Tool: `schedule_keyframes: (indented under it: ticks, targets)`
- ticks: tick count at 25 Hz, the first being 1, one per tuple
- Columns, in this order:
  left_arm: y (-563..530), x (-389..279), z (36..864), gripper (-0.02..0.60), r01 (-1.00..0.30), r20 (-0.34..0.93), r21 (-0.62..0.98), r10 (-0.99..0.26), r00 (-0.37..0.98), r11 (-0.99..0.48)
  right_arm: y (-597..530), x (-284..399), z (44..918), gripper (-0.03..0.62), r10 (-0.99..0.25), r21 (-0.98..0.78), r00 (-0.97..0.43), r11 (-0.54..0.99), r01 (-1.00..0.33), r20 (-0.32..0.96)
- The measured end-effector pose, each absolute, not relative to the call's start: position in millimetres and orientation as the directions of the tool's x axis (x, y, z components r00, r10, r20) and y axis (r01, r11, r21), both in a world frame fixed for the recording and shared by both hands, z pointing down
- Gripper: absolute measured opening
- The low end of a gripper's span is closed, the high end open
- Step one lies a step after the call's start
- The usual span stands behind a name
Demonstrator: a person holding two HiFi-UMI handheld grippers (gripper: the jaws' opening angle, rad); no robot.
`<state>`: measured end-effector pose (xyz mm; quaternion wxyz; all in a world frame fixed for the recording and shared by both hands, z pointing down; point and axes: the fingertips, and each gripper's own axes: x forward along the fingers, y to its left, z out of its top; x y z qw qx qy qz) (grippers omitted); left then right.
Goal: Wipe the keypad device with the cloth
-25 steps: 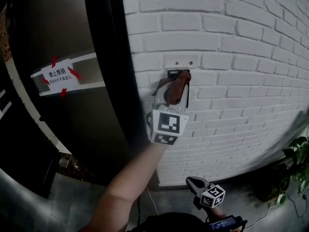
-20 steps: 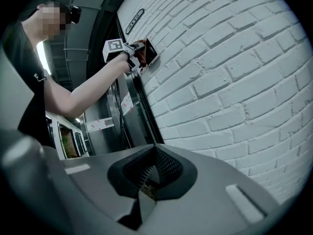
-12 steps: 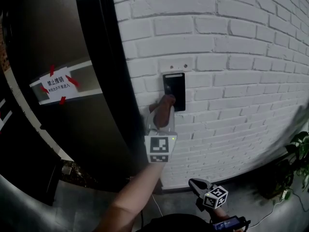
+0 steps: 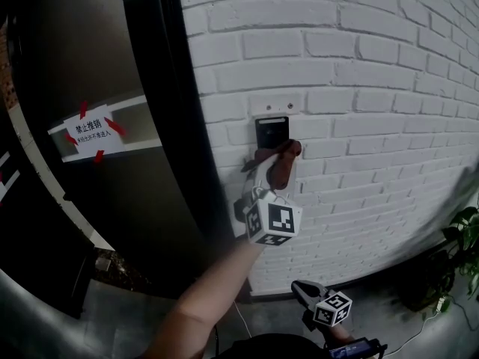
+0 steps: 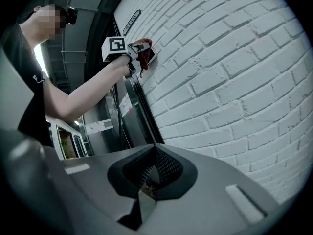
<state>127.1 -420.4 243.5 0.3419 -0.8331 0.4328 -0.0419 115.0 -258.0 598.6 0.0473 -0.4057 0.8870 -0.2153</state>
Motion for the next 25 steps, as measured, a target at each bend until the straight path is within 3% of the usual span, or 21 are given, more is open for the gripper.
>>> schedule_keyframes:
  ticks: [4,8,15,20,25]
  targets:
    - [-420,129,286,0.054,-0.628,-0.145,-0.662,-0.753,0.642,-0.408,-258,120,601,0.002,-0.747,-0.432,-0.659,0.568,-0.701,0.088]
    - [-420,142,306,0.055,-0.495,-0.081,-0.804,-0.764,0.640,-0.330,-259,117,606,0.002,-0.745,-0.435,-0.659,0.564,-0.702,0.097]
    - [-426,150,198,0.055,-0.466,-0.171,-0.870,-0.789,0.590,-0.159,-262,121,612,0.002,-0.755,-0.425,-0.644,0.546,-0.722,0.126]
    - [-428,121,142,0.055,-0.621,-0.253,-0.748,-0.764,0.594,-0.235,-262,129,605,0.002,-0.776,-0.504,-0.628,0.519,-0.691,0.060]
    - [-429,68,161,0.055,-0.779,-0.398,-0.592,-0.767,0.503,-0.205,-260,137,604,0.002,-0.783,-0.481,-0.618,0.516,-0.709,0.073]
